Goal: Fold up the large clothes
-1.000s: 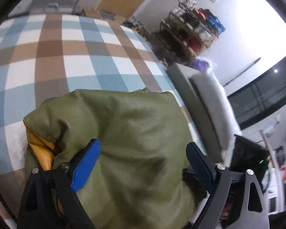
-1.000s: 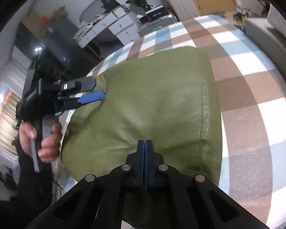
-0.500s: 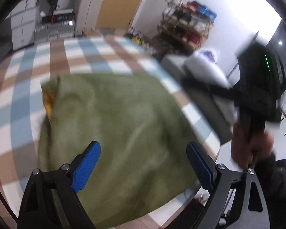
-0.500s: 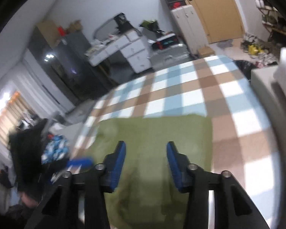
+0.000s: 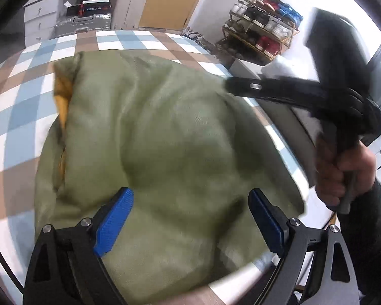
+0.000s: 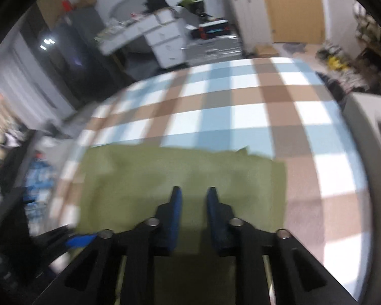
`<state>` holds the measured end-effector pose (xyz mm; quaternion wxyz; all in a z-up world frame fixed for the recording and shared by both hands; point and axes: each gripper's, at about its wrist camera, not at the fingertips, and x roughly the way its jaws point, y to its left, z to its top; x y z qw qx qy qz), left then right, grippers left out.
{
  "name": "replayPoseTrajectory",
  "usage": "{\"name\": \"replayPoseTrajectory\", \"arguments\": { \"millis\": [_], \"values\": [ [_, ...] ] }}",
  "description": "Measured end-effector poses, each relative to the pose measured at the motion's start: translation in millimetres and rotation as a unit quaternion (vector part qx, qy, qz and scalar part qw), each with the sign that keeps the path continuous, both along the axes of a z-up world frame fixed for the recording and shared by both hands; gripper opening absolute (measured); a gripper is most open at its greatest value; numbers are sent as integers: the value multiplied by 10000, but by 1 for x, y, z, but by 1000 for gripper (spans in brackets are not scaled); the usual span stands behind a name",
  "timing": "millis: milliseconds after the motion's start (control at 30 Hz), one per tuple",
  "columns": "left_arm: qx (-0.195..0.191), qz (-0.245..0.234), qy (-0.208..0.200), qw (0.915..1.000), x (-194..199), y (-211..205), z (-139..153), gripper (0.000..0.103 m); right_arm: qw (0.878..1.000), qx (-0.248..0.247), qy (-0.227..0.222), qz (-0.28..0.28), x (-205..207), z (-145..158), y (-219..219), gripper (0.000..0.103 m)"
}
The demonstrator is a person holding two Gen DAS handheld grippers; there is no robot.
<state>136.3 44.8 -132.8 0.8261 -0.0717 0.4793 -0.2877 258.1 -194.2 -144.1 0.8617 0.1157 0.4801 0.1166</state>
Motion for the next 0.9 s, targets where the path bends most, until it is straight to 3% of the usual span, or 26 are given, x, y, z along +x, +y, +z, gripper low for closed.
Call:
{"name": "replayPoseTrajectory", "arguments": {
  "millis": [100, 200, 300, 367, 433, 533, 633, 700, 767, 833, 900],
  "values": [
    [-250, -125, -319, 9991, -27, 4, 19, 88, 9987, 301, -329, 252, -55, 24, 7, 20],
    [-187, -306, -396, 9986, -39, -2, 16, 88, 9981, 474, -204, 350, -90, 21, 14, 20],
    [46, -257, -178, 9995, -29, -3, -13, 88, 9959, 706, 492, 272, -113, -18, 14, 17],
    [59, -257, -167, 9995, -23, -5, -27, 88, 9949, 873, 492, 69, -119, -41, 9, 14],
    [302, -212, -280, 9989, -22, -13, -34, 88, 9932, 1017, 553, -110, -116, -57, 5, 0],
    [623, -158, -457, 9969, -24, -23, -33, 88, 9902, 1237, 582, -269, -113, -65, -2, 0],
    [448, -157, -232, 9986, -25, -15, -16, 88, 9908, 1170, 625, -280, -118, -56, 1, 0],
    [145, -211, -232, 9994, -25, -2, 11, 88, 9908, 1259, 469, -152, -127, -38, 1, 5],
    [-17, -297, -536, 9981, -17, 2, 37, 89, 9906, 1338, 236, -165, -135, -27, -1, 6],
    [182, -238, -991, 9946, 1, 2, 67, 90, 9927, 1134, 393, -147, -134, -35, 2, 3],
    [277, -179, -1169, 9926, 35, 0, 84, 90, 9918, 1059, 649, -293, -129, -59, 6, 0]
  ]
}}
